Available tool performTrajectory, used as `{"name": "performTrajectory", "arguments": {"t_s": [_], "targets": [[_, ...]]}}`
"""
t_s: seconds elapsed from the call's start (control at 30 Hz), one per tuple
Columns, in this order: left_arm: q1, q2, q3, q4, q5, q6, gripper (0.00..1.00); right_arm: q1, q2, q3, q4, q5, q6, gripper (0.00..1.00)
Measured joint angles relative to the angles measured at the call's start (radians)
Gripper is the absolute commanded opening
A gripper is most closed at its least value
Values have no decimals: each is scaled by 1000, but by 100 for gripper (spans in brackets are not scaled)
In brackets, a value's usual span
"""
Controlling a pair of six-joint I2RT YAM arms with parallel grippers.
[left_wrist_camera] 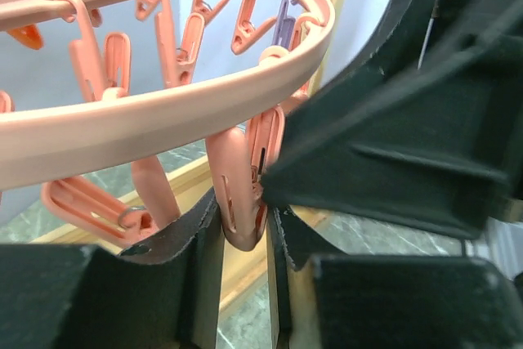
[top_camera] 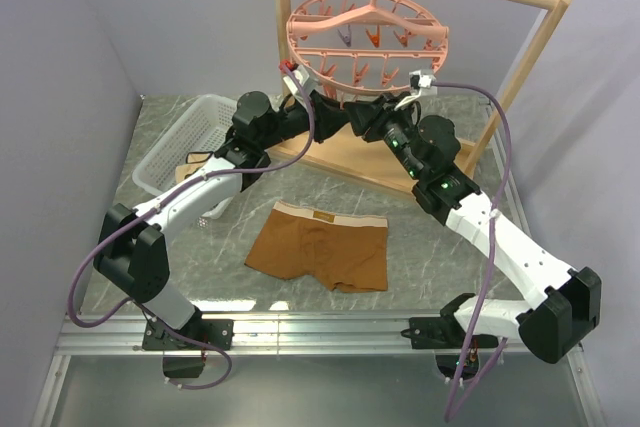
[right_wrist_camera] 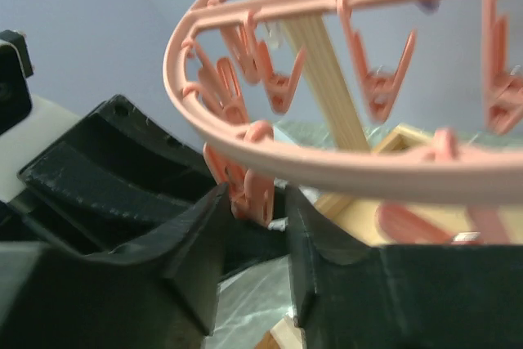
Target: Clip the underwear to the hanger
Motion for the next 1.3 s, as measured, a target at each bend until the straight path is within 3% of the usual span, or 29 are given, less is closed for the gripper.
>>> {"name": "performTrajectory", "arguments": {"t_s": [0.13,0.37,0.73,1.1,1.3], "targets": [[-3,-3,-26,14,-37,40,0,3,-45,-38,-30,-5,7,55],[-12,-30,-83,36,-114,130,0,3,-89,-62,-35,-20,14,56],[-55,-60,-113,74,-187,228,0,3,2,-16,-24,-22,98,58],[-84,-78,-154,110,-246,322,0,3,4,7,-5,-21,154,57],[-90,-78,-155,116,-252,343,0,3,23,26,-2,-8,177,49]]}}
